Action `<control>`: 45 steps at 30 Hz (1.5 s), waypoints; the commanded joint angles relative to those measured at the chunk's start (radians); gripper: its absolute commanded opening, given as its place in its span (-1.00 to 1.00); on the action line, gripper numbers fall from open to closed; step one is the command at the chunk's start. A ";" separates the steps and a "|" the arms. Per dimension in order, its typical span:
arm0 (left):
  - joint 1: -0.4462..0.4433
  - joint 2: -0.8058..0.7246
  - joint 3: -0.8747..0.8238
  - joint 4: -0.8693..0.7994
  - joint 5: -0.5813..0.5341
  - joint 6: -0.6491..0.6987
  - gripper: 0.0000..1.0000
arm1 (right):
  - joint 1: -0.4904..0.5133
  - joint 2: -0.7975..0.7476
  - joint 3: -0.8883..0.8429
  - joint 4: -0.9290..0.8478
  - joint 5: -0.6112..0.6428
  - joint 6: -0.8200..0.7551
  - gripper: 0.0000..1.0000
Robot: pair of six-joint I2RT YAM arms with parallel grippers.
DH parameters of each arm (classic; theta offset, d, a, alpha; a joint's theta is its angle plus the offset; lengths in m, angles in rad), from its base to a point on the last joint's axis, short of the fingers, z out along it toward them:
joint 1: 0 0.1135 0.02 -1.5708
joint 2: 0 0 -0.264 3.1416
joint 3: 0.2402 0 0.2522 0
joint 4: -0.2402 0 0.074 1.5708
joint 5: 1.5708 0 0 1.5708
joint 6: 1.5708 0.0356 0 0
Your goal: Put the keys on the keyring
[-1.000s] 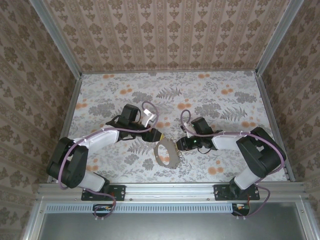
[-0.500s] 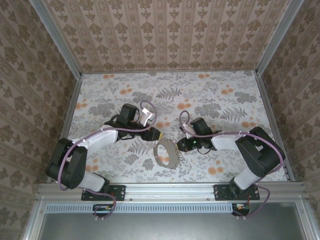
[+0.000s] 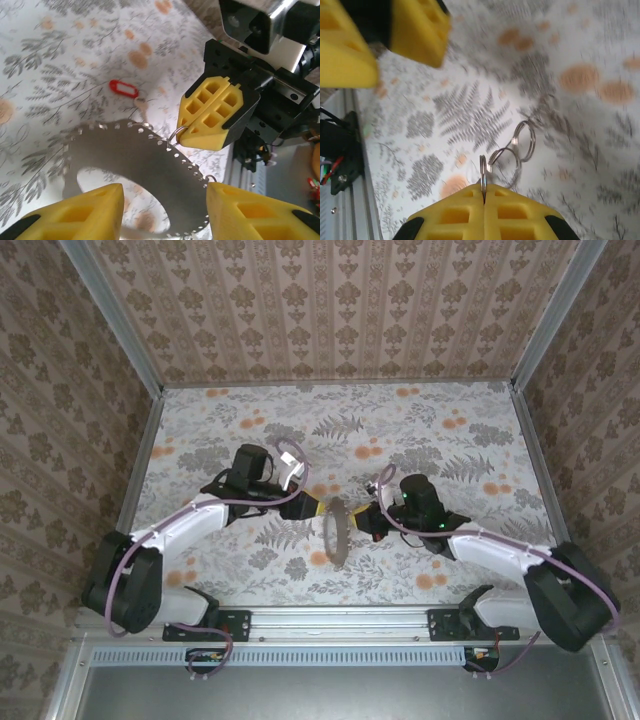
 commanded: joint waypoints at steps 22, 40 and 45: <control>-0.040 -0.198 -0.014 0.220 0.179 -0.053 -0.16 | 0.007 -0.013 0.068 0.597 -0.234 0.246 -1.00; -0.068 -0.234 0.011 0.319 0.092 -0.029 -0.23 | 0.035 -0.032 0.047 0.683 -0.278 0.311 -1.00; -0.077 -0.234 0.026 0.324 0.082 -0.020 -0.30 | 0.037 -0.050 0.039 0.677 -0.275 0.308 -1.00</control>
